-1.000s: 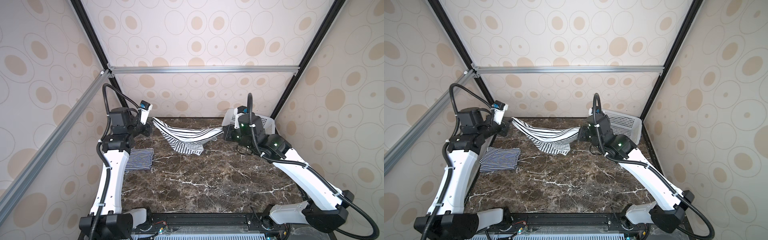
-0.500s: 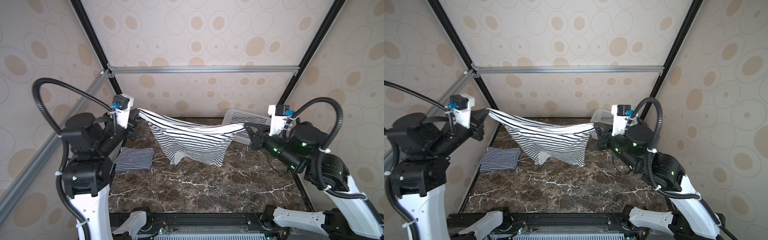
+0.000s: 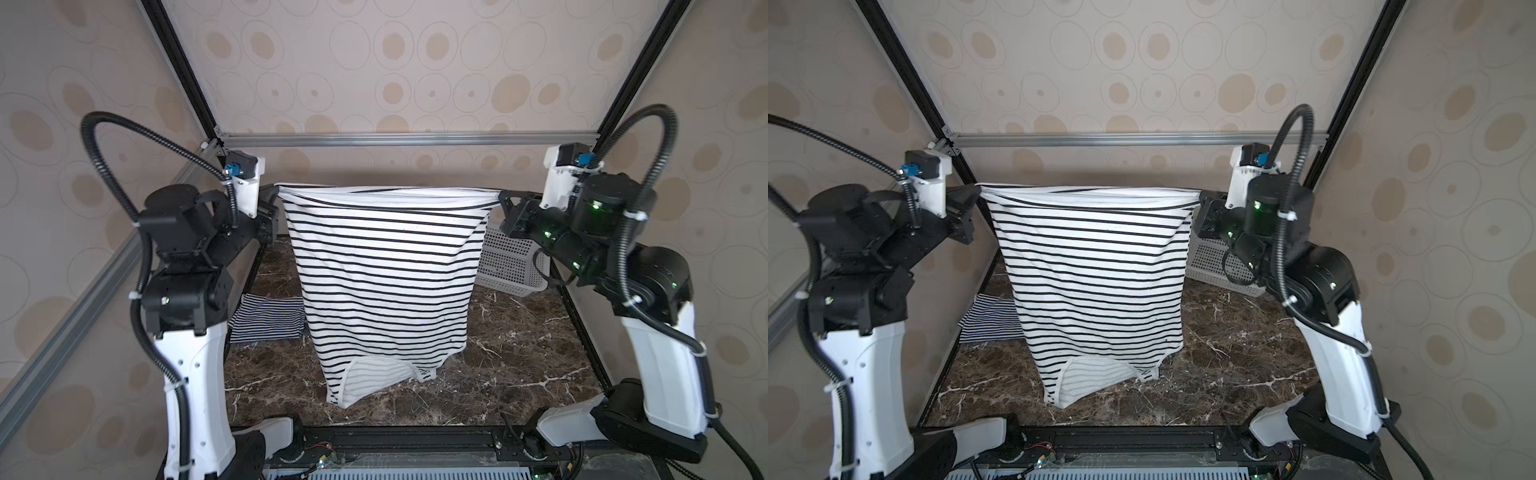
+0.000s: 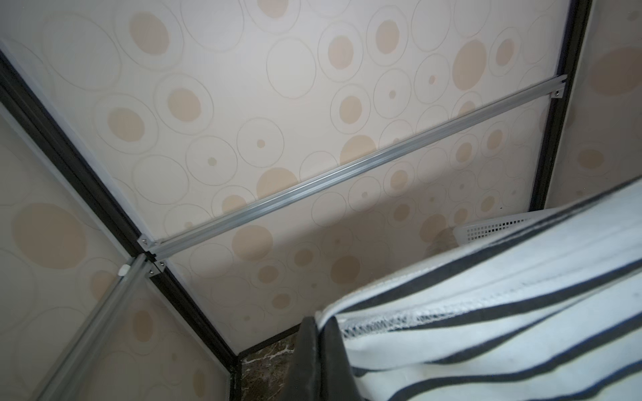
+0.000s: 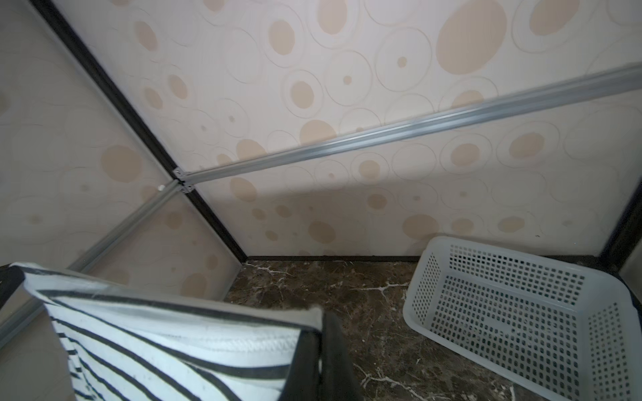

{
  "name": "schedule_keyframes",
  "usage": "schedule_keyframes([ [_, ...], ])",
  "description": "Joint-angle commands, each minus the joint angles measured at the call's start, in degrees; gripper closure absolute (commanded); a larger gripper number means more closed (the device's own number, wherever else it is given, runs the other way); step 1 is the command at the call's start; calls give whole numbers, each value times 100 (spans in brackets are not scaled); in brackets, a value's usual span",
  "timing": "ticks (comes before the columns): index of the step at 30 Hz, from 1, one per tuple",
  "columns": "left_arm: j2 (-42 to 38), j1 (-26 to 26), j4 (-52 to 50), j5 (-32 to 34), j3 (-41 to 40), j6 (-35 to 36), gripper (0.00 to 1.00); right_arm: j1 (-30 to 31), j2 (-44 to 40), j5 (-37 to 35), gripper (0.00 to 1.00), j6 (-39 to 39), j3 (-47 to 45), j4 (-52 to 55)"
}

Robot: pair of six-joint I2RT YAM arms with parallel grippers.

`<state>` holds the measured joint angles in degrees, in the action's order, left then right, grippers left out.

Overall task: Fold and stack tank tops
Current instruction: Smooth out the tank top at the center of the table.

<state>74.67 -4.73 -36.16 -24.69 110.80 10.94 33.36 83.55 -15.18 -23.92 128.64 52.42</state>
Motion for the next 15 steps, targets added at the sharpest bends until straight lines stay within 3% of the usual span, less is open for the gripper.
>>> schedule_keyframes([
  [1,787,-29,706,-62,-8,-361,100,-884,441,1385,100,-421,-466,33],
  [6,2123,-34,881,77,869,-436,100,-1545,1435,2596,100,-511,-107,-544],
  [11,2876,-70,855,432,2155,-373,100,-1604,2438,3023,100,-420,1957,-222],
  [15,2919,-101,1031,496,2353,-375,100,-1934,2881,3414,100,-658,2939,-99],
])
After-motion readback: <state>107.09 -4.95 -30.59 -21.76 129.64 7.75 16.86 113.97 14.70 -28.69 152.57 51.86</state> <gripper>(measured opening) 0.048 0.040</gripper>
